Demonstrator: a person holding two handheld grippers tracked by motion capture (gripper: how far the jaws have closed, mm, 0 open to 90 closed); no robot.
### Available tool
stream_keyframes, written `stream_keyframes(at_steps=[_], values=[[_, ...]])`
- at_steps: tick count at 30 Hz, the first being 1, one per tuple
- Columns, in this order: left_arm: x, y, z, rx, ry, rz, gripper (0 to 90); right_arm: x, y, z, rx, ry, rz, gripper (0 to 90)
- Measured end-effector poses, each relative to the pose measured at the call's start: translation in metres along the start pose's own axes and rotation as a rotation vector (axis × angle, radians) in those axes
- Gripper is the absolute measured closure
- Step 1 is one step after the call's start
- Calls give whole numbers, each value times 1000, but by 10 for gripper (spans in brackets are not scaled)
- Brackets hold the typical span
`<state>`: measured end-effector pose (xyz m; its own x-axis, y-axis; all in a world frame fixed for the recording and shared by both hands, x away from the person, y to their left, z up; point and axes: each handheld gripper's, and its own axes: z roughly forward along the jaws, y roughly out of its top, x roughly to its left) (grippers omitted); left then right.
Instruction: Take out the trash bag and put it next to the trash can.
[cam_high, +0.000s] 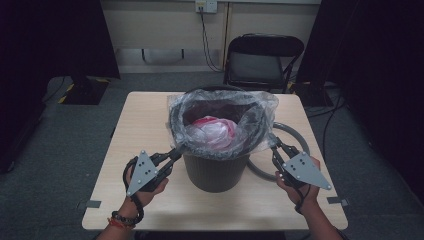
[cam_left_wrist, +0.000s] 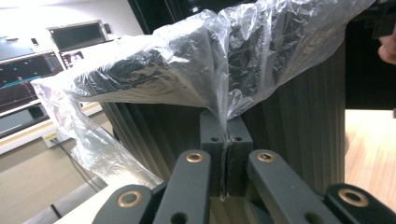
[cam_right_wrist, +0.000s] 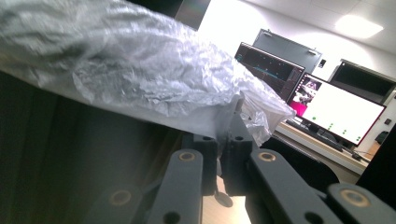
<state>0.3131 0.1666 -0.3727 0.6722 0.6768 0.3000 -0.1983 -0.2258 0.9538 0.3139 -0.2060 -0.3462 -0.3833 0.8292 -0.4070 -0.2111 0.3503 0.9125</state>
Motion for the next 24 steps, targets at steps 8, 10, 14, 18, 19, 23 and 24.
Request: stream_keyframes(at_steps=[8,10,14,18,19,23,24], values=[[-6,-1,0,5,0,-5,900,-2,10,-1,-14,3,26,894],[-8,-1,0,6,6,-2,900,-3,14,-1,-22,-2,26,897],[-11,-1,1,8,6,4,900,-4,20,1,-25,2,34,900],[-14,0,2,11,5,11,900,-5,28,4,-35,8,39,900],[-15,0,2,9,6,11,900,-4,31,4,-40,13,40,900],[-19,0,2,16,20,12,900,0,38,6,-52,31,42,900],[-20,0,2,18,26,13,900,1,40,6,-55,38,41,900]])
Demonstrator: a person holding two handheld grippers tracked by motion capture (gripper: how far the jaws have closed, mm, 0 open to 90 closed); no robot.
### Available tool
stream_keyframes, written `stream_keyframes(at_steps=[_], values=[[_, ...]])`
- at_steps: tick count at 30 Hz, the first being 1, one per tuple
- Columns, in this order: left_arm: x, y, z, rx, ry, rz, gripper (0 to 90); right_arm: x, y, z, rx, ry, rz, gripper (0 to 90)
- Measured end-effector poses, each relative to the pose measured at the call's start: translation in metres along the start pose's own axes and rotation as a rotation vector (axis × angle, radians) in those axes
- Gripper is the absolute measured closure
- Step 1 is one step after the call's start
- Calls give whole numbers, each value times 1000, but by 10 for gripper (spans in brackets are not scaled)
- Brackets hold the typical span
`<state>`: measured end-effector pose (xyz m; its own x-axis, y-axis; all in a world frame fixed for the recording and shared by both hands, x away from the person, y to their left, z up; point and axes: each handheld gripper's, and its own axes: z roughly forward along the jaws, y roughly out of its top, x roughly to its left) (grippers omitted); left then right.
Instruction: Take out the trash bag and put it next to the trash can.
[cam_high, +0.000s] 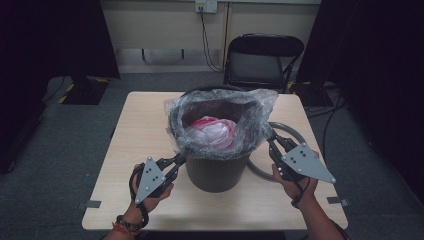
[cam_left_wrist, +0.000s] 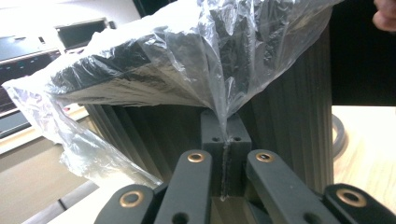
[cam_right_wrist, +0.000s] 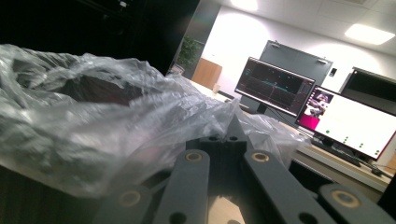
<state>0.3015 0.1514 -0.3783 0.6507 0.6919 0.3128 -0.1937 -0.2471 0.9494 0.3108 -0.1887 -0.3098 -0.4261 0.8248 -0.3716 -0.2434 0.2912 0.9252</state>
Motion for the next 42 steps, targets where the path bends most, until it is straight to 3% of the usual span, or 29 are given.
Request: stream_keyframes(at_steps=[19,28,37,42], values=[[-19,4,2,5,36,-5,900,41,33,8,-41,150,-65,900],[-23,3,3,-2,27,-9,900,67,33,7,-75,198,-86,900],[-29,3,3,-9,-3,-9,900,93,25,11,-109,255,-64,900],[-32,2,4,-10,-26,-8,900,100,22,12,-135,276,-45,900]])
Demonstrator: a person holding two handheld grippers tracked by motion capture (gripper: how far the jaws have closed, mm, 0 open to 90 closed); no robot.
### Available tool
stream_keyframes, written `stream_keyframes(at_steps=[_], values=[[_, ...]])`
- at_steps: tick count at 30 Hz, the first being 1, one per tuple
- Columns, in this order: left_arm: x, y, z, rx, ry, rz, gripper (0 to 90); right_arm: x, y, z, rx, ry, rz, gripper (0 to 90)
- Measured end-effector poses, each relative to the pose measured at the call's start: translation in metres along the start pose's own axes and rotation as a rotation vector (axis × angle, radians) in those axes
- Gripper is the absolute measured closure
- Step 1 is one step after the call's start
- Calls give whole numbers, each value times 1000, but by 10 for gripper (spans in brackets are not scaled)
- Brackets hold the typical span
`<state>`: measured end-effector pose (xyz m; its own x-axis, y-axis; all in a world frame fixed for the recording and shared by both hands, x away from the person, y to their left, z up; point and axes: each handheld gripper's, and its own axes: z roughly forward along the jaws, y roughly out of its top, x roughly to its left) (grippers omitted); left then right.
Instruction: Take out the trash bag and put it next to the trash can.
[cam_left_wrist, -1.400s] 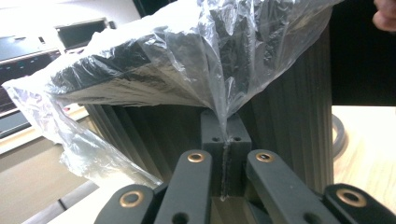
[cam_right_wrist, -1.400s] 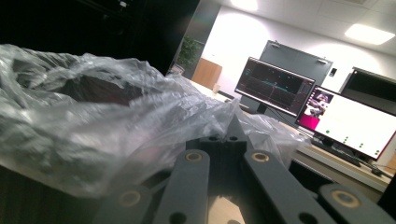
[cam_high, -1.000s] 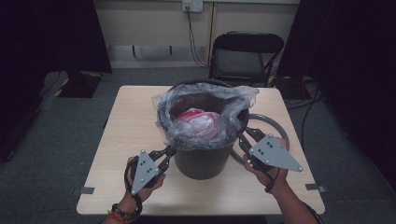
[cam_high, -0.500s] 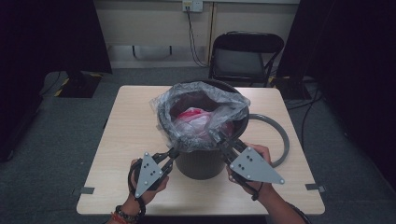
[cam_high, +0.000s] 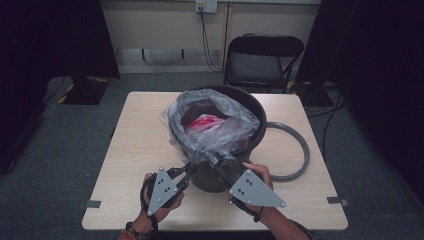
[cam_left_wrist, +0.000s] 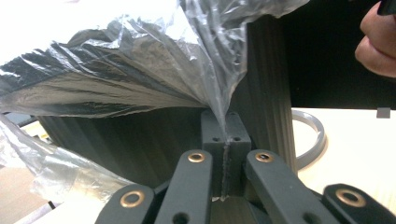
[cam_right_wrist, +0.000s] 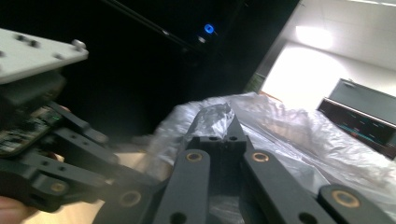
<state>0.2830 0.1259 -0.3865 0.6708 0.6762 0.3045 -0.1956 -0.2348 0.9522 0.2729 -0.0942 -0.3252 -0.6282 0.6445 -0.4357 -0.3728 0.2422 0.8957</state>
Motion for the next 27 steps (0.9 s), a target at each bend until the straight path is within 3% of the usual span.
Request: stream_keyframes(at_steps=[9,27], values=[[-5,-3,-1,-6,-43,-12,900,9,-7,3,-1,46,-7,900],[-17,-12,0,12,-131,-13,900,19,-27,13,84,156,-15,900]])
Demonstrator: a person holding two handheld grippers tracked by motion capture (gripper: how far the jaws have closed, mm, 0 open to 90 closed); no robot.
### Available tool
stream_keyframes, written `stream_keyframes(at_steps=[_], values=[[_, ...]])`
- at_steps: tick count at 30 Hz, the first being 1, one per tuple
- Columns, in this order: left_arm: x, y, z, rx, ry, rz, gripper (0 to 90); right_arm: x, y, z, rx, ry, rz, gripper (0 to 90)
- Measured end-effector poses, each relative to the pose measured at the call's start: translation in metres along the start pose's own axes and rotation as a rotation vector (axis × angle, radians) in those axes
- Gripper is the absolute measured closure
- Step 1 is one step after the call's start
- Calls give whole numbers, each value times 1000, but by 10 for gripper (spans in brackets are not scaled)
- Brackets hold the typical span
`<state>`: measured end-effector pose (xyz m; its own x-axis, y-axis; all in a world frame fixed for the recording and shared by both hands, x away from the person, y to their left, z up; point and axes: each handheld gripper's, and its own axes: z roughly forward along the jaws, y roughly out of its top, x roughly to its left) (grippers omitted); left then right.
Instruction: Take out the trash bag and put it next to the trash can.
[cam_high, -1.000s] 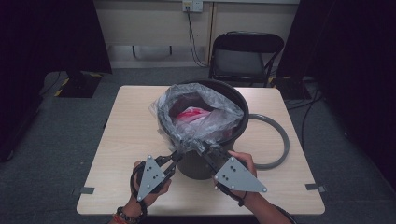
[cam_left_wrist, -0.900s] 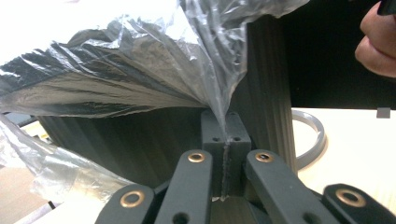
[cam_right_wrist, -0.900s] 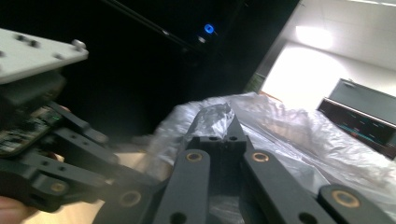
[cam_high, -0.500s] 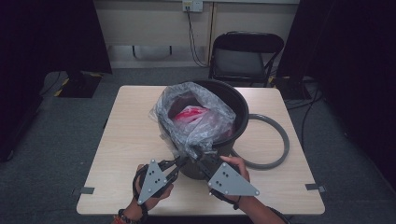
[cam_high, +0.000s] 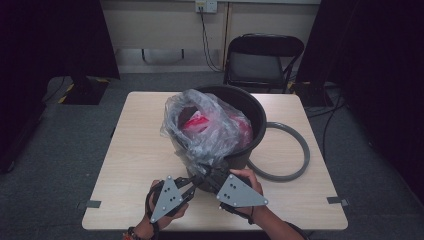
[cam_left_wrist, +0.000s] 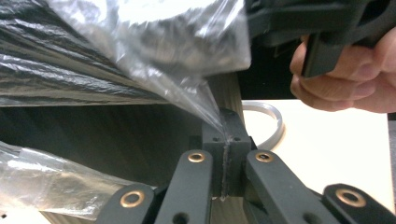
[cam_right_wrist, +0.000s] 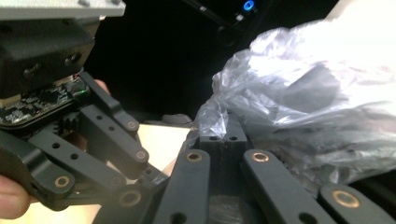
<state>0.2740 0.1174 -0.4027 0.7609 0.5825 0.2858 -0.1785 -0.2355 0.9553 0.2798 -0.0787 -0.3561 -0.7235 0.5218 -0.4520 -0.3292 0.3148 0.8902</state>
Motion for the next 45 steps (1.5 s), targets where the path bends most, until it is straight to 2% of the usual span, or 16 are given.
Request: stream_keyframes(at_steps=[7,14,16,18,20,23,24,28,31,35,38,40,42,43,45], values=[[-2,-5,0,22,-15,5,900,3,-6,3,43,47,-6,900],[-2,-10,1,39,-28,10,900,5,-10,4,73,68,-18,900],[-2,-11,0,37,-44,11,813,5,-11,5,86,68,-22,900],[-1,-12,-1,33,-57,12,768,5,-13,6,89,76,-14,900],[0,-14,-4,24,-58,-7,615,5,-15,6,96,72,-18,900],[3,-16,-10,-5,-59,-46,445,4,-16,7,104,66,-13,900],[5,-17,-13,-22,-61,-61,409,4,-17,7,105,66,-11,900],[9,-16,-20,-79,-19,-92,289,4,-18,7,111,66,-17,900],[13,-11,-23,-132,27,-114,252,5,-19,8,116,68,-26,900],[21,-4,-18,-145,72,-154,235,6,-21,9,124,72,-35,900],[27,1,-14,-158,70,-190,187,4,-22,10,129,65,-38,900],[30,4,-13,-168,79,-199,227,2,-23,10,130,69,-29,900],[35,7,-13,-188,65,-230,216,4,-23,10,134,71,-47,900],[37,9,-11,-181,80,-230,214,5,-23,10,135,73,-59,900],[40,12,-9,-174,75,-239,202,7,-23,10,139,80,-68,900]])
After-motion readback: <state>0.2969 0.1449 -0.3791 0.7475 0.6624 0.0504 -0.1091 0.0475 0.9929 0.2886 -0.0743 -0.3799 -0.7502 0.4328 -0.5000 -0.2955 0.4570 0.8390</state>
